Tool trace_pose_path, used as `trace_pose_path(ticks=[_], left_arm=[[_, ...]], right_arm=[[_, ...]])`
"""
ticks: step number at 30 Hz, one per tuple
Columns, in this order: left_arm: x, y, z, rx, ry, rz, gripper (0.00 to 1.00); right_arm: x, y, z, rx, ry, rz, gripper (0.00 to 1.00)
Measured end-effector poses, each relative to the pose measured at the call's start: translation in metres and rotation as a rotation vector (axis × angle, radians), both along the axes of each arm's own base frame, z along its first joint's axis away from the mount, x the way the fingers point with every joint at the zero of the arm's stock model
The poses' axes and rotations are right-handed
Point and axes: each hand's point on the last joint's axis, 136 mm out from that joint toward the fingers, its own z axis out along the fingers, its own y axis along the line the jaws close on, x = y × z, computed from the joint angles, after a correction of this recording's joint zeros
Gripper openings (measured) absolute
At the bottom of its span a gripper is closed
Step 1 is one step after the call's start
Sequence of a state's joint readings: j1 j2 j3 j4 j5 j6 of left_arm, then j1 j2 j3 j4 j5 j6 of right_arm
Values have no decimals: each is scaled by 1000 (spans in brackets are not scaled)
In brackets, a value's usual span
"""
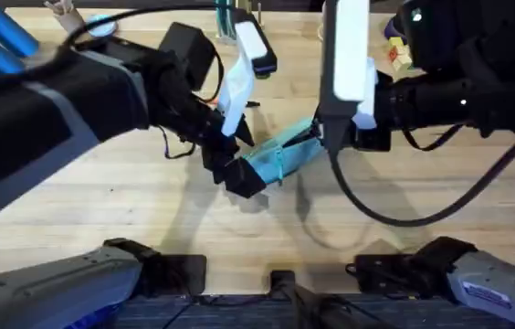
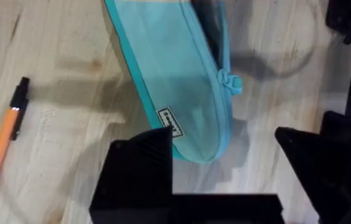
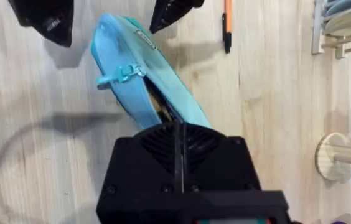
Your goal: Unzip the bag, pick up the pens from the table one at a time and place them inside, then zip the bag closed.
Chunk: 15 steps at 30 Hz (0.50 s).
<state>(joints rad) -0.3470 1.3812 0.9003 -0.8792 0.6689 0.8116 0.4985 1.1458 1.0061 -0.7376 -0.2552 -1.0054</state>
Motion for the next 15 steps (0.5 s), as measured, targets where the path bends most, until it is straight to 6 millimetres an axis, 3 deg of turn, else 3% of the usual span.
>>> trace_pose_path(ticks=[4,8,15], left_arm=[[4,8,27,-9,-34,32,995],[6,19,69,-33,-122,76,995],[-28,37,123,-32,-247,98,994]], right_arm=[[0,0,1,21,10,3,31],[-1,2,2,30,10,17,31],[0,3,6,49,21,-3,31]])
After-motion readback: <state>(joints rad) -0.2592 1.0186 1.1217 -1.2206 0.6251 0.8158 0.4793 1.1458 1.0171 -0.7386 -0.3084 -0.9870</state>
